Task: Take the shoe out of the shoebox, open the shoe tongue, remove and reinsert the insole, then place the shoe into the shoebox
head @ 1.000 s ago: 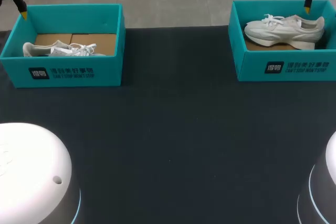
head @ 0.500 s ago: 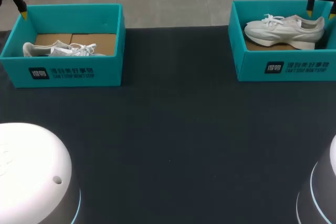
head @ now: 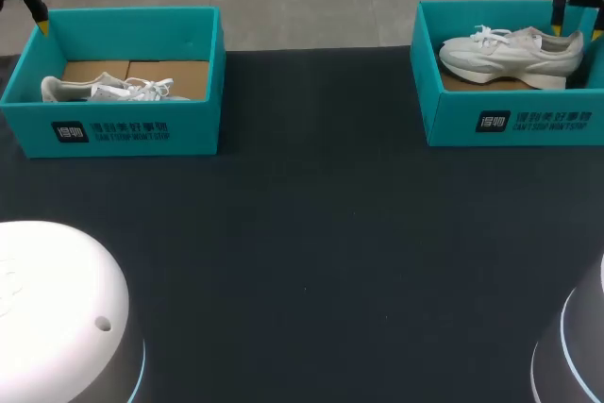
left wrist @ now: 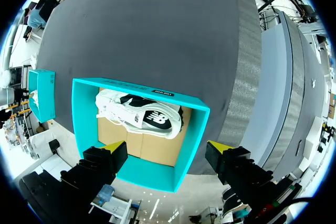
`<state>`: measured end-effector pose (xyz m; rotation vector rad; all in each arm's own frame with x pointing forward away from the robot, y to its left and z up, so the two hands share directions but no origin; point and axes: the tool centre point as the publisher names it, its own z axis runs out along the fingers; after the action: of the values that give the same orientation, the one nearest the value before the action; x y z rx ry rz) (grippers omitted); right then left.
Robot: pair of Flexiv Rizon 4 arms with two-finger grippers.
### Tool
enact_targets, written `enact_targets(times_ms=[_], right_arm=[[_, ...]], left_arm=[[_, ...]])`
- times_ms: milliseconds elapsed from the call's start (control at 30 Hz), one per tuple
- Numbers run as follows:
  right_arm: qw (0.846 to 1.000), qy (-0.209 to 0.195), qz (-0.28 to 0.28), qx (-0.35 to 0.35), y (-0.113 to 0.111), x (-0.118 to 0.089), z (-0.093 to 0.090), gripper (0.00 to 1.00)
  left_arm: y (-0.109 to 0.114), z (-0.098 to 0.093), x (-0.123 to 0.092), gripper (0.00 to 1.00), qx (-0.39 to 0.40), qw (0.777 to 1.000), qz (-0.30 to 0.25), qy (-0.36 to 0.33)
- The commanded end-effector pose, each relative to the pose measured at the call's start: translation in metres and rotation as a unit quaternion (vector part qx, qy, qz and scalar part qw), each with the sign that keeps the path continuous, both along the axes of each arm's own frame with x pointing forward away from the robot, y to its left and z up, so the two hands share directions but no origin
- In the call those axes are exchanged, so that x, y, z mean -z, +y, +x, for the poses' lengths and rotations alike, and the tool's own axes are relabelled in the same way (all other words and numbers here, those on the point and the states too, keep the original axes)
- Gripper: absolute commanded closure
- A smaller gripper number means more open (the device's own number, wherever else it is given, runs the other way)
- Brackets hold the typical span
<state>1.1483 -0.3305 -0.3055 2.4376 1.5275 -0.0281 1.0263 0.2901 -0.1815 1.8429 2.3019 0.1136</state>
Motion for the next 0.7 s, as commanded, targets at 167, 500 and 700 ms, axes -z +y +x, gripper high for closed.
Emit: enact_targets(times_ms=[167, 500, 700], right_arm=[[1.0, 0.02, 0.005, 0.009, -0.003, 0.014, 0.013, 0.42], [0.999, 0.031, 0.002, 0.015, -0.014, 0.024, 0.015, 0.4], [0.999, 0.039, 0.003, 0.02, -0.018, 0.031, 0.014, 0.41]], left_arm=[[0.0, -0.001, -0.001, 0.0, 0.0, 1.0, 0.002, 0.0], [0.0, -0.001, -0.001, 0.0, 0.0, 1.0, 0.002, 0.0], [0.0, -0.001, -0.001, 0.0, 0.0, 1.0, 0.002, 0.0]])
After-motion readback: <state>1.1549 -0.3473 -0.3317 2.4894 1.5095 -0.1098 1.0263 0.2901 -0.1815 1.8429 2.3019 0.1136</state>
